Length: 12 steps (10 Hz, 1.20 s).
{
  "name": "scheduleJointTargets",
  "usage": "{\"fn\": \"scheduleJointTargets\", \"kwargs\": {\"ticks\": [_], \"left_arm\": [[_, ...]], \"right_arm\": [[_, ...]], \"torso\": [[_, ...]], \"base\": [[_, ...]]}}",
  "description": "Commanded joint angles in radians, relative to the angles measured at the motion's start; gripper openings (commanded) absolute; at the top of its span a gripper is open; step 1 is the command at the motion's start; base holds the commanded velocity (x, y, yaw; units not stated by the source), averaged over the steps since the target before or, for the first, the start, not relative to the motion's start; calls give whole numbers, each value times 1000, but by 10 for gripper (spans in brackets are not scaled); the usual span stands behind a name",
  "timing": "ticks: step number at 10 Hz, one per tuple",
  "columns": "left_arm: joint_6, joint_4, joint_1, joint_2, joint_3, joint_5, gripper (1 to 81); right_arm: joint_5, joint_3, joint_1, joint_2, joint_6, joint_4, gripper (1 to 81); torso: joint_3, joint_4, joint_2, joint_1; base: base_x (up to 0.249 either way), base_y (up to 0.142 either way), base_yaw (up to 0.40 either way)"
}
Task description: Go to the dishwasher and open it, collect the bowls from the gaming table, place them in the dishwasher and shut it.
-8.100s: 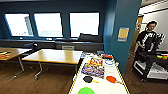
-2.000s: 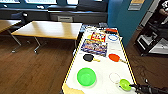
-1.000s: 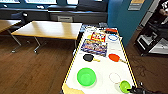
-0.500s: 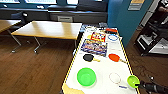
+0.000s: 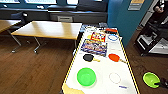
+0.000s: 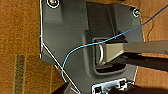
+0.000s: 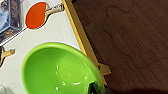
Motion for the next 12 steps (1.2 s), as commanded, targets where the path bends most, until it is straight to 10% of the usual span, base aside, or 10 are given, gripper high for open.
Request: {"fn": "scheduleJointTargets", "kwargs": {"ticks": [1,6,9,12], "left_arm": [[3,17,-3,-44,72,41,811],[3,36,-3,-93,174,-15,811],[3,61,-35,-272,465,-22,811],[3,53,-108,-467,765,-22,811]], "right_arm": [[9,4,-182,-155,-101,-41,10],[354,-1,-663,-168,-220,-49,10],[699,-173,-1013,-38,-222,-49,10],[823,-339,-1161,209,-222,-105,10]], "torso": [[0,0,0,0],[0,0,0,0],[0,0,0,0],[0,0,0,0]], "base": [[0,0,0],[0,0,0],[0,0,0],[0,0,0]]}}
